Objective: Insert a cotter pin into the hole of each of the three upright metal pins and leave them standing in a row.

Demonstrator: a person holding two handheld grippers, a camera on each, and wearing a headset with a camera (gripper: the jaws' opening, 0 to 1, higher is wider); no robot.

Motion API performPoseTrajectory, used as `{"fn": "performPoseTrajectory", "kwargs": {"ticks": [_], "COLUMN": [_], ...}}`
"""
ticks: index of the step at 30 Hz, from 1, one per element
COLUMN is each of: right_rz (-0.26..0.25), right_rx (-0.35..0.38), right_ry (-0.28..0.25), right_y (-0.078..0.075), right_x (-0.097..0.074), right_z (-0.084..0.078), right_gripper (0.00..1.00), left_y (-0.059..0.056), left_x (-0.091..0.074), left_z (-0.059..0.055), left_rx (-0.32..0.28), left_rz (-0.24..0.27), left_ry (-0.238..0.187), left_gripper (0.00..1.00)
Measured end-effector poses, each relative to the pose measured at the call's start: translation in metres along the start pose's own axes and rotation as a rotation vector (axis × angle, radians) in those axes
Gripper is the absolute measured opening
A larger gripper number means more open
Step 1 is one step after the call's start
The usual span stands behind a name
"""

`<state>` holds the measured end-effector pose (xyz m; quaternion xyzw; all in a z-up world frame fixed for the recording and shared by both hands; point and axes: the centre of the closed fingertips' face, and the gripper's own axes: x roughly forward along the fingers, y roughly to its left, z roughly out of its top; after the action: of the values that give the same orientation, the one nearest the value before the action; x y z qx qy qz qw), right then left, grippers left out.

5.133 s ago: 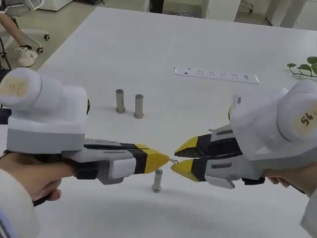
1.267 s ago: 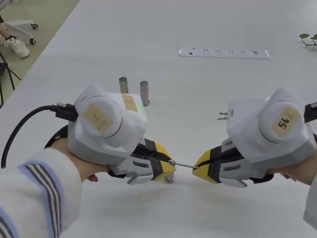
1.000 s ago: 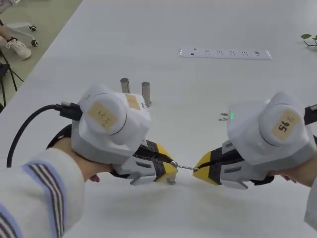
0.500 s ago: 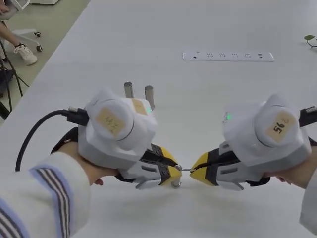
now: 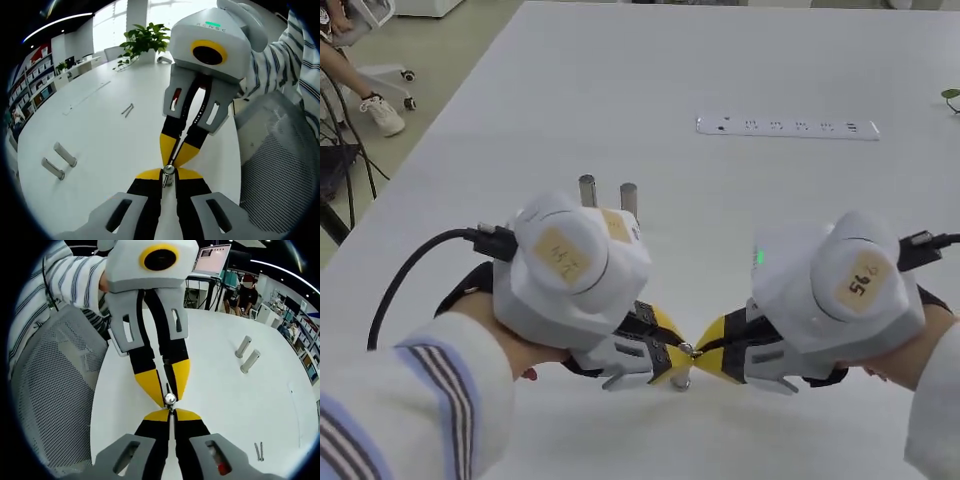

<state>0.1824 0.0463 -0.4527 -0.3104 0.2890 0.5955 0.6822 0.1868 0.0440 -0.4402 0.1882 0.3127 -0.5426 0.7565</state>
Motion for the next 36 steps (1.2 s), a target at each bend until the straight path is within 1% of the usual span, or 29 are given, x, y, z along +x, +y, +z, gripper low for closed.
{"fn": "performPoseTrajectory", "kwargs": {"ticks": [3,4,5,6,8,9,13,16,19,26,29,32,36], "right_rz": [-0.007,-0.024,-0.034,-0.038,-0.034,-0.034,-0.036,-0.047,-0.047,-0.040,-0.038,-0.034,-0.042], "right_rx": [0.004,0.005,0.002,0.004,0.012,0.011,0.022,0.036,0.052,0.067,0.081,0.094,0.105], "right_ry": [-0.010,-0.016,-0.017,-0.016,-0.005,-0.003,0.012,0.009,-0.009,-0.020,-0.038,-0.050,-0.055], "right_y": [-0.001,-0.002,-0.003,-0.003,-0.003,-0.003,-0.003,-0.005,-0.006,-0.004,-0.003,-0.002,-0.003], "right_x": [0.000,-0.001,-0.001,-0.002,-0.003,-0.003,-0.007,-0.010,-0.012,-0.010,-0.009,-0.009,-0.010], "right_z": [-0.001,-0.001,-0.002,-0.003,-0.006,-0.008,-0.014,-0.015,-0.012,-0.008,-0.004,-0.002,-0.003], "right_gripper": [0.00,0.00,0.01,0.06,0.11,0.12,0.05,0.00,0.00,0.00,0.00,0.00,0.00], "left_y": [0.000,0.000,0.000,0.000,0.000,0.000,0.000,0.000,0.000,-0.001,-0.001,-0.001,-0.001], "left_x": [0.000,0.000,0.000,0.000,0.000,0.000,0.000,0.000,0.000,0.001,0.001,0.002,0.002], "left_z": [0.000,0.000,0.000,0.000,0.000,0.000,0.000,-0.001,-0.001,0.000,0.001,0.001,0.001], "left_rx": [-0.004,-0.004,-0.004,-0.004,-0.003,-0.001,0.005,0.007,0.005,0.003,0.001,-0.012,-0.027], "left_rz": [0.001,0.001,0.001,0.001,0.000,0.000,0.001,0.001,0.002,0.003,0.002,0.004,0.006], "left_ry": [-0.003,-0.003,-0.003,-0.003,0.000,0.000,0.004,0.006,0.007,0.007,0.007,0.006,0.003], "left_gripper": [0.05,0.05,0.05,0.05,0.05,0.05,0.05,0.05,0.05,0.05,0.06,0.06,0.06]}}
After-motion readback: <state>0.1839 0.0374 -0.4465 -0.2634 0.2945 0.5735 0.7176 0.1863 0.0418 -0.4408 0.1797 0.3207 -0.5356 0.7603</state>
